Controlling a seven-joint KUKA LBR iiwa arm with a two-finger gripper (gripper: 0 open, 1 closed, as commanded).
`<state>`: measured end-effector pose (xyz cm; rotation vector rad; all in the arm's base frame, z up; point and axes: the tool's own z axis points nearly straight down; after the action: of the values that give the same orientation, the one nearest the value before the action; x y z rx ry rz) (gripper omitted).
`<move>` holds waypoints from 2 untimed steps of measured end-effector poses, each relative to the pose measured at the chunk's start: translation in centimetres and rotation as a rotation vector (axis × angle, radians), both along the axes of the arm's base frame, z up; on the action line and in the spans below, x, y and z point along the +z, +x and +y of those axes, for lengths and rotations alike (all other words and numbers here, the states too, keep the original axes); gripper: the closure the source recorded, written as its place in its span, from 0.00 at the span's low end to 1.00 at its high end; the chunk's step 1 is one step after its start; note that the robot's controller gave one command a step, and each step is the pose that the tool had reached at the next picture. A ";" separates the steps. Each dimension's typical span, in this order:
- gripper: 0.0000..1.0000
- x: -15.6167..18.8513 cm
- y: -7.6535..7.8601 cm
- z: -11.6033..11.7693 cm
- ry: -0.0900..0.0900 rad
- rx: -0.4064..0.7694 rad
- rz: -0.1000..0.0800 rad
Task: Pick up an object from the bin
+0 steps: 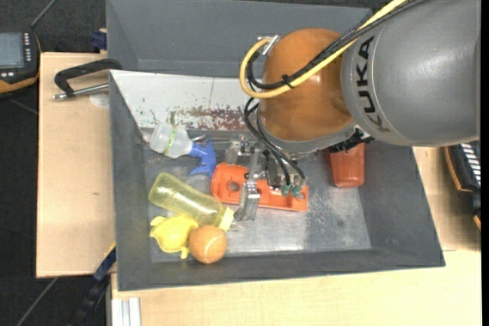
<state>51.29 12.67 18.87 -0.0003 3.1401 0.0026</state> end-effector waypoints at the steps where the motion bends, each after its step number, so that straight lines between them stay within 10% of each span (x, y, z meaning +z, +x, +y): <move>1: 0.00 -7.5 1.3 -4.0 0.001 -0.084 0.002; 2: 0.00 -12.0 4.5 -8.2 0.001 -0.051 -0.005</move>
Offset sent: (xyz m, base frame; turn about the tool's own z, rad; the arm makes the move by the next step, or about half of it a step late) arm 0.0423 -0.0802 -0.1187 0.0493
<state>55.75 4.50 6.89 0.0797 3.1343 0.0038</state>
